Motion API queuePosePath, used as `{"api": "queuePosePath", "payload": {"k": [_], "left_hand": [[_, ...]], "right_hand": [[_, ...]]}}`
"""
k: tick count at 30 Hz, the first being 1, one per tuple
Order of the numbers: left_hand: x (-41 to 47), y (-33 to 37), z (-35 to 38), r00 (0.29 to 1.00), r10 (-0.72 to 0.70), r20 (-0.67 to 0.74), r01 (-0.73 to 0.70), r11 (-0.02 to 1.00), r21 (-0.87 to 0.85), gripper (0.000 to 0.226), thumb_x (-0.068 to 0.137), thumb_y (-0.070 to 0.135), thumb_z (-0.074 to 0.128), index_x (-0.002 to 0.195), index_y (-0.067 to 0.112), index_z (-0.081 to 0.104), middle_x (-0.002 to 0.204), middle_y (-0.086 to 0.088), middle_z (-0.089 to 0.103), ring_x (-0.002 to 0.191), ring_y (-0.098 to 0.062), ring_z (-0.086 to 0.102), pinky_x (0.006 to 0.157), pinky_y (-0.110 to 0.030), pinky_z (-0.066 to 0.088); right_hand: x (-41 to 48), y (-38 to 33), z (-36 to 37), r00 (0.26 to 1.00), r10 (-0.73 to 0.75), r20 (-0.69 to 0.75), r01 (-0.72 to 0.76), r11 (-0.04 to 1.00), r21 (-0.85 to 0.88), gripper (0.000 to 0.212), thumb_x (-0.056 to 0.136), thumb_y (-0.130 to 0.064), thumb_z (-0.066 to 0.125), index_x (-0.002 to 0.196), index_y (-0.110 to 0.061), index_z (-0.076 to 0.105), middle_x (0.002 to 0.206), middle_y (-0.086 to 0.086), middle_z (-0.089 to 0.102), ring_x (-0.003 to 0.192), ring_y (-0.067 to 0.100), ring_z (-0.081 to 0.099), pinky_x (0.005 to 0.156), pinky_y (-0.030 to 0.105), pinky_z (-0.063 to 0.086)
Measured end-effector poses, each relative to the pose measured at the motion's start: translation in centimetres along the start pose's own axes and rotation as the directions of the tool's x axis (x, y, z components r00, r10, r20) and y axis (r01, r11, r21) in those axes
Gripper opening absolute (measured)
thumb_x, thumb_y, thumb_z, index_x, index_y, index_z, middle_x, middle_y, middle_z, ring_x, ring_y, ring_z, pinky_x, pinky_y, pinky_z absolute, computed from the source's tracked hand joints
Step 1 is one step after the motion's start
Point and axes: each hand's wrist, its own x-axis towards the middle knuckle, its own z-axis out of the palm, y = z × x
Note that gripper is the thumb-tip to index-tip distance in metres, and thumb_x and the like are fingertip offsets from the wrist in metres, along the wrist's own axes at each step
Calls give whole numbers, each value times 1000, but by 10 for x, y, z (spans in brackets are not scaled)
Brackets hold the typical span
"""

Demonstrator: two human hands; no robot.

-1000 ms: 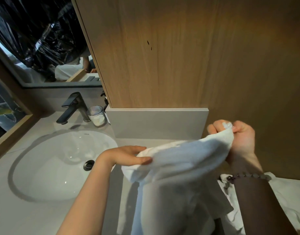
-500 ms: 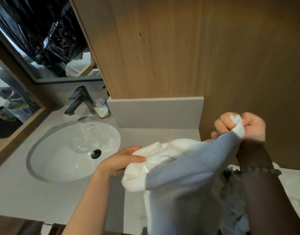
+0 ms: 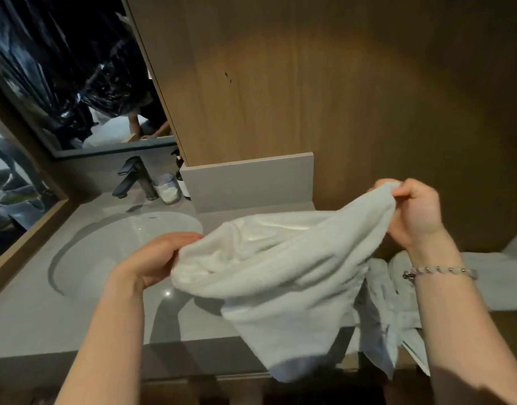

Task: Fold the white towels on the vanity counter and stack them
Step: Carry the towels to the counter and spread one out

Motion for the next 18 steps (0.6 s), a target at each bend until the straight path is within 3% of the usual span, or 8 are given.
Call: {"api": "queuePosePath", "payload": {"k": [2,4,6,8,10,13,16,18], "left_hand": [[-25,-7,-5,998,61,13,-62,994,89,14,66,16,70,77,17,78,91,-5,74,80,-13,70,66,-22,56],[-50,-12,-7,995,94,-37,-91,993,78,18,68,11,70,81,21,79,96,-1,74,87,-13,70,67,-19,56],[-76,-13,-5,984,132,-116,-124,989,76,25,85,5,57,88,20,77,100,3,73,86,-11,69,65,-18,56],[-100,-13,0,966,184,-180,-161,977,138,32,91,2,51,92,22,75,99,9,72,80,-7,68,64,-18,53],[-122,-10,5,925,299,-235,-231,933,277,36,91,-1,50,89,27,71,95,16,67,71,4,62,64,-13,47],[-150,-1,13,774,550,-315,-328,773,543,36,86,-5,55,84,27,71,91,16,61,79,-2,56,69,-13,42],[-166,10,22,580,713,-393,-251,616,747,31,82,-6,59,85,21,74,84,13,56,80,-8,51,73,-20,39],[-169,14,27,554,734,-393,-176,564,807,24,82,-2,63,83,19,76,86,8,58,83,-10,52,77,-24,41]], "right_hand": [[-27,0,3,997,4,-72,-8,998,-55,7,50,-16,65,49,-15,57,60,2,51,63,15,53,68,27,44],[-52,0,5,994,14,-106,-29,990,-136,17,68,-16,49,67,-12,66,79,7,60,85,20,58,82,34,46],[-76,-5,10,992,6,-130,-34,976,-214,20,83,-11,44,82,-9,63,82,4,63,86,17,60,74,27,51],[-98,-12,13,989,-22,-144,-19,960,-278,19,90,-10,42,88,-8,62,69,-3,63,67,11,57,51,18,46],[-119,-20,14,989,-52,-141,-3,932,-363,18,88,-13,49,91,-12,66,72,-3,65,70,14,56,51,19,43],[-144,-39,17,991,-114,-76,63,873,-483,25,91,-11,49,85,-18,72,81,-5,70,79,12,61,63,21,48],[-158,-61,19,987,-158,-34,107,793,-599,23,94,-14,48,90,-23,69,87,-11,69,86,10,59,70,25,45],[-161,-71,17,988,-152,-34,91,738,-668,21,95,-19,48,95,-27,68,96,-11,67,93,9,58,74,28,41]]}}
